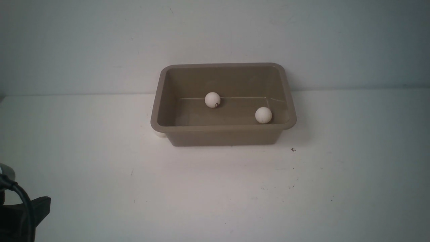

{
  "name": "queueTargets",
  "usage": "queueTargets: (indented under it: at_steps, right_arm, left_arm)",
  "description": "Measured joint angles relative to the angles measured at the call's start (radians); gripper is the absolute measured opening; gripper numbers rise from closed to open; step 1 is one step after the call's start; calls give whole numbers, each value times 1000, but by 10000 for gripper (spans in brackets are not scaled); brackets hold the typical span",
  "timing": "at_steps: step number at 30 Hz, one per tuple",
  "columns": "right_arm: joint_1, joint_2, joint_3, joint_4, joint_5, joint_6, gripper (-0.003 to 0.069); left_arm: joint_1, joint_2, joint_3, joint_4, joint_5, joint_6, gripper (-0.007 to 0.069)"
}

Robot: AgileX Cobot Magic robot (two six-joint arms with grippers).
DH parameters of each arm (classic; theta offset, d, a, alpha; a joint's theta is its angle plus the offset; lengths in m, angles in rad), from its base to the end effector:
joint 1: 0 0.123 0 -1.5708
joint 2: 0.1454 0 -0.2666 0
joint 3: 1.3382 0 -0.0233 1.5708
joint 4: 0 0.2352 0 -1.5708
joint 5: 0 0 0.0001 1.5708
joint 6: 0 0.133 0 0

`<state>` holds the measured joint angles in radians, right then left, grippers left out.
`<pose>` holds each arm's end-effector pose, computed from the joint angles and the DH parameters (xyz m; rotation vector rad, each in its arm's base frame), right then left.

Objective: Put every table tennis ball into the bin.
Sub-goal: Use the left arm to clamp the table tennis ball closest to it

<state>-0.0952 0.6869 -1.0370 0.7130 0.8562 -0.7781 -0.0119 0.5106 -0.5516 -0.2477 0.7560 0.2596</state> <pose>0.1405 0.0526 0.4089 -0.5030 1.7480 0.2249 0.1260 -0.0239 0.2634 0.1929 2.1683 -0.1470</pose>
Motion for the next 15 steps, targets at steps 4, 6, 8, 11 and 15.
queueTargets:
  at_steps: [4, 6, 8, 11, 15]
  right_arm:
    - [0, -57, 134, -76, -28, 19, 538]
    - [0, -74, 188, -121, -30, 39, 521]
    - [0, -90, 233, -167, -32, 61, 510]
    - [0, -110, 288, -261, -44, 125, 503]
    - [0, -126, 343, -410, -57, 228, 503]
  left_arm:
    - [0, 0, 0, 0, 0, 0, 490]
    - [0, 0, 0, 0, 0, 0, 490]
    - [0, 0, 0, 0, 0, 0, 490]
    - [0, 0, 0, -2, 0, 0, 490]
    - [0, 0, 0, -3, 0, 0, 490]
